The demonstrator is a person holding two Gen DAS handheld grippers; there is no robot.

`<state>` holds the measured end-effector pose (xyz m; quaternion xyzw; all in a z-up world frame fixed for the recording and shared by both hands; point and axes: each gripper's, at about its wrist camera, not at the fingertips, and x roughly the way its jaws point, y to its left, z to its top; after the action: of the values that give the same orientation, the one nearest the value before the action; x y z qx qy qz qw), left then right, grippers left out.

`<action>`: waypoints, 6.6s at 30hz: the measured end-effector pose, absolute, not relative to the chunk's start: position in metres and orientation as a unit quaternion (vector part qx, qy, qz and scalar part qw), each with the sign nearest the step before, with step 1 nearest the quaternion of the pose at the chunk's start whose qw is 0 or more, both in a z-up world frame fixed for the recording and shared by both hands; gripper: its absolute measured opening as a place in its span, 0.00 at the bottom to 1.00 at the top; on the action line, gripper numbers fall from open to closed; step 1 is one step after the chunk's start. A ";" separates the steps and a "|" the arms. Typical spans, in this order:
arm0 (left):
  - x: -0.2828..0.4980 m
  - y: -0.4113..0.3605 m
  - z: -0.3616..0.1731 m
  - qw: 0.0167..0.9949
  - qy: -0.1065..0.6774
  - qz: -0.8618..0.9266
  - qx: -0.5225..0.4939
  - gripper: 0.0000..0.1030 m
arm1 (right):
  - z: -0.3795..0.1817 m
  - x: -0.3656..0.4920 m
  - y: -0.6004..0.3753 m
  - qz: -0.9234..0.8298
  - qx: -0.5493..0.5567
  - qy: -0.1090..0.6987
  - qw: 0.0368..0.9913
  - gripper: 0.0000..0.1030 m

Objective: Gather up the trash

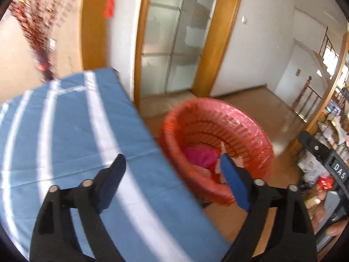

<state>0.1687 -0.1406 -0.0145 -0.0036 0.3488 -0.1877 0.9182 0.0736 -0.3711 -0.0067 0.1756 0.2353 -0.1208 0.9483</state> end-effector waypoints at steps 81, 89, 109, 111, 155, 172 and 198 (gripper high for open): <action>-0.038 -0.023 -0.009 0.976 0.218 -0.021 0.007 0.96 | -0.019 -0.059 -0.225 -0.138 0.033 0.228 0.963 0.93; -0.038 -0.022 -0.010 0.976 0.218 -0.021 0.007 0.96 | -0.020 -0.059 -0.224 -0.137 0.035 0.231 0.963 0.93; -0.040 -0.021 -0.007 0.977 0.215 -0.018 0.002 0.96 | -0.021 -0.058 -0.225 -0.135 0.036 0.233 0.962 0.93; -0.040 -0.021 -0.007 0.976 0.215 -0.017 0.001 0.96 | -0.021 -0.058 -0.225 -0.134 0.036 0.233 0.962 0.93; -0.042 -0.025 -0.010 0.976 0.219 -0.017 -0.001 0.96 | -0.023 -0.059 -0.225 -0.134 0.038 0.235 0.962 0.93; -0.042 -0.025 -0.010 0.975 0.220 -0.016 -0.001 0.96 | -0.023 -0.059 -0.224 -0.134 0.038 0.236 0.962 0.93; -0.041 -0.025 -0.015 0.974 0.226 -0.022 -0.002 0.96 | -0.027 -0.059 -0.222 -0.132 0.041 0.240 0.961 0.93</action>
<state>-0.0411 -0.0250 -0.0151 -0.0020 0.2258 -0.0225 0.9739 -0.0594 -0.2221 -0.0268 0.0409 0.2398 -0.1316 0.9610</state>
